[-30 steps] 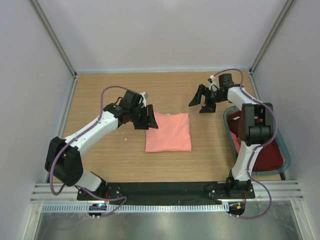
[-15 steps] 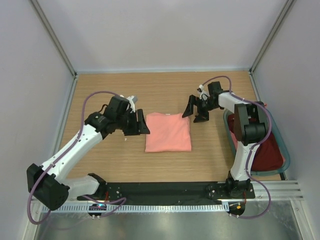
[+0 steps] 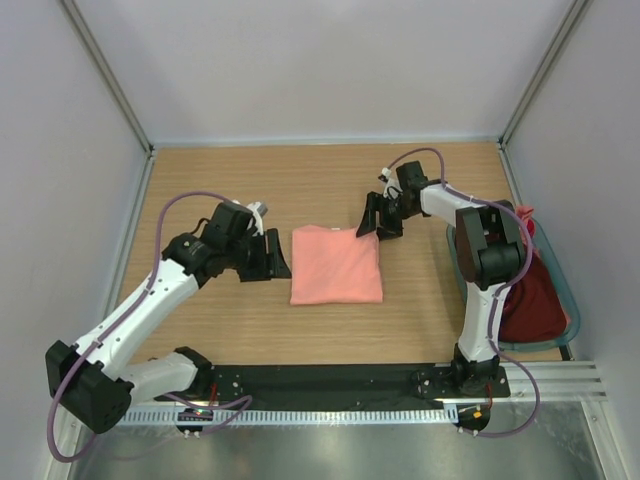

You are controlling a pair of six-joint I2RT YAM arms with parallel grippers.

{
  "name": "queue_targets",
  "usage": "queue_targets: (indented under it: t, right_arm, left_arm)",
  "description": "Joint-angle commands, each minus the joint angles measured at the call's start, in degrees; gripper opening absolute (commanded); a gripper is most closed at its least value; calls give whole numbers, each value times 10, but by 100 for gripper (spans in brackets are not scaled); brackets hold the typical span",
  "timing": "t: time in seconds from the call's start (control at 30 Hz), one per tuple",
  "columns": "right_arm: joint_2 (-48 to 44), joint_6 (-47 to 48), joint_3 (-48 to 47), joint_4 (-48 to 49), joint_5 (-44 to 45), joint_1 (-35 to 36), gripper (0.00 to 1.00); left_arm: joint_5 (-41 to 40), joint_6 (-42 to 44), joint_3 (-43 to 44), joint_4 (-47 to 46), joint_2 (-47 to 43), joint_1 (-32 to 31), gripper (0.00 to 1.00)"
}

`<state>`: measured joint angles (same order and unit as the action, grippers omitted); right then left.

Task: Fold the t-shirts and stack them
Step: Neatly place the folded tshirt to the corner

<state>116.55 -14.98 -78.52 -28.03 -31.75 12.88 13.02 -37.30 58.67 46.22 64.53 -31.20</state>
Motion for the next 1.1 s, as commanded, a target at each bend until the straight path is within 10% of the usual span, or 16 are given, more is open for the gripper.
queue_targets:
  t: [0.0, 0.5, 1.07]
  right_arm:
    - [43, 12, -1, 4, 74, 14, 66]
    - [44, 35, -47, -24, 165, 32, 1]
    - [148, 203, -409, -215, 379, -56, 1]
  left_arm:
    - [-5, 9, -1, 10, -19, 4, 57]
    - [6, 26, -8, 24, -22, 14, 59]
    - [16, 23, -31, 63, -28, 15, 58]
